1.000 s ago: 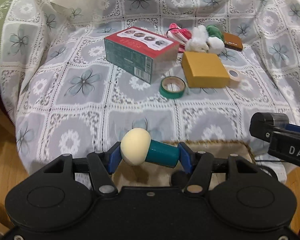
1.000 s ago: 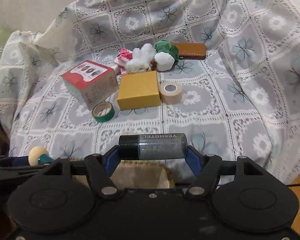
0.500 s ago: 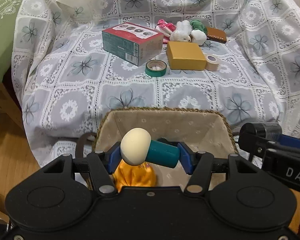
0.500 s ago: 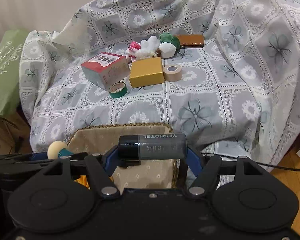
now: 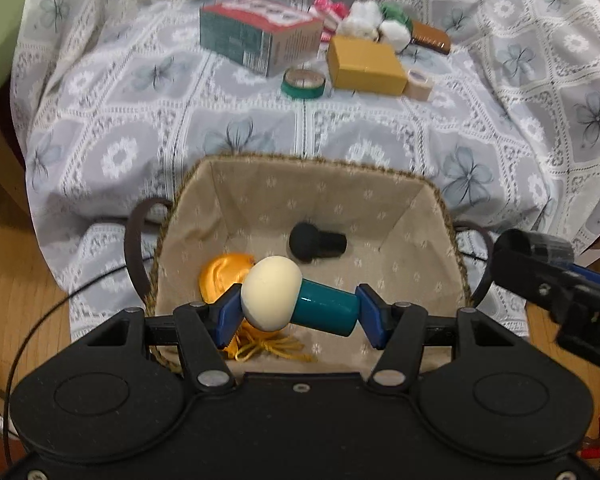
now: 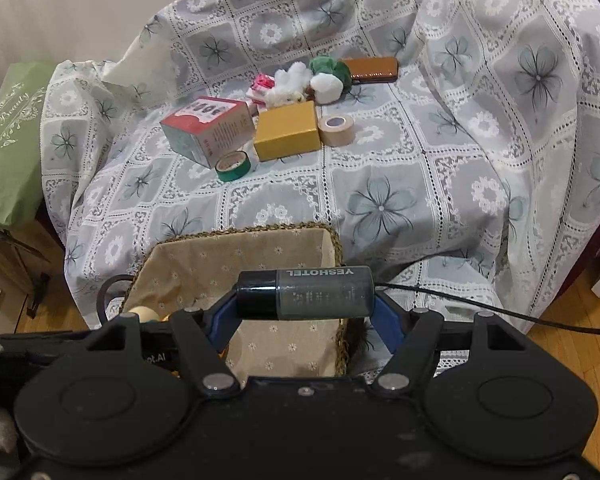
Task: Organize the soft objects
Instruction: 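Carry both items over the basket and open both tools to drop them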
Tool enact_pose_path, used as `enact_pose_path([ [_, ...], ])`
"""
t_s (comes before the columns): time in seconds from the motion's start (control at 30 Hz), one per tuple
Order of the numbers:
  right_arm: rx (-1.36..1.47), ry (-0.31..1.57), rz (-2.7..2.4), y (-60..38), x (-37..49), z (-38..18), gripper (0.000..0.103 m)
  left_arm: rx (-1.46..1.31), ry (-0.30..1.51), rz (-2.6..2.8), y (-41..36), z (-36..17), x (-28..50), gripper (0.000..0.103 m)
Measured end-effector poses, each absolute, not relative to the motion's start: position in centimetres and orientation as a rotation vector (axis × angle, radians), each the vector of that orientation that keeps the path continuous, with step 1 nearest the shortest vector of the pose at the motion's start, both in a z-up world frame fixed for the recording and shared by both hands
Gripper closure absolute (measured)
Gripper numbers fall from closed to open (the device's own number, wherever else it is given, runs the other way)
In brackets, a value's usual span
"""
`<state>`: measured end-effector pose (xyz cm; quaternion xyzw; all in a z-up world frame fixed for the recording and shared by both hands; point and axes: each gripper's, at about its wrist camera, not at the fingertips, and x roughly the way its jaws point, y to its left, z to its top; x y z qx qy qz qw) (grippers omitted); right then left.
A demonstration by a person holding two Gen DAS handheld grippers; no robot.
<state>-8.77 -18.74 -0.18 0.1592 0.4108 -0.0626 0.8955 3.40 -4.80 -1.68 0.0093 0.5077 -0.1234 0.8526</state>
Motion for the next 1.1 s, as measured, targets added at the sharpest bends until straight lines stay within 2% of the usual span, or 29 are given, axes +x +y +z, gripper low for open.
enact_pose_path([
  [0.3,0.324,0.883,-0.112,-18.4,-8.2,-0.8,0.034,0.059,1.135,-0.252,-5.5,-3.3,3.4,0.046],
  [0.67,0.337,0.924,-0.082,-18.3,-7.5,-1.6,0.034,0.072,1.124,-0.207,-5.3,-3.3,3.7,0.046],
  [0.73,0.337,0.925,-0.082,-18.3,-7.4,-1.6,0.034,0.075,1.12,-0.199,-5.3,-3.3,3.7,0.044],
  [0.8,0.338,0.926,-0.081,-18.3,-7.4,-1.7,0.034,0.078,1.117,-0.195,-5.3,-3.3,3.7,0.036],
  [1.1,0.338,0.937,-0.069,-18.2,-7.3,-1.9,0.034,0.087,1.098,-0.18,-5.3,-3.0,3.6,0.029],
])
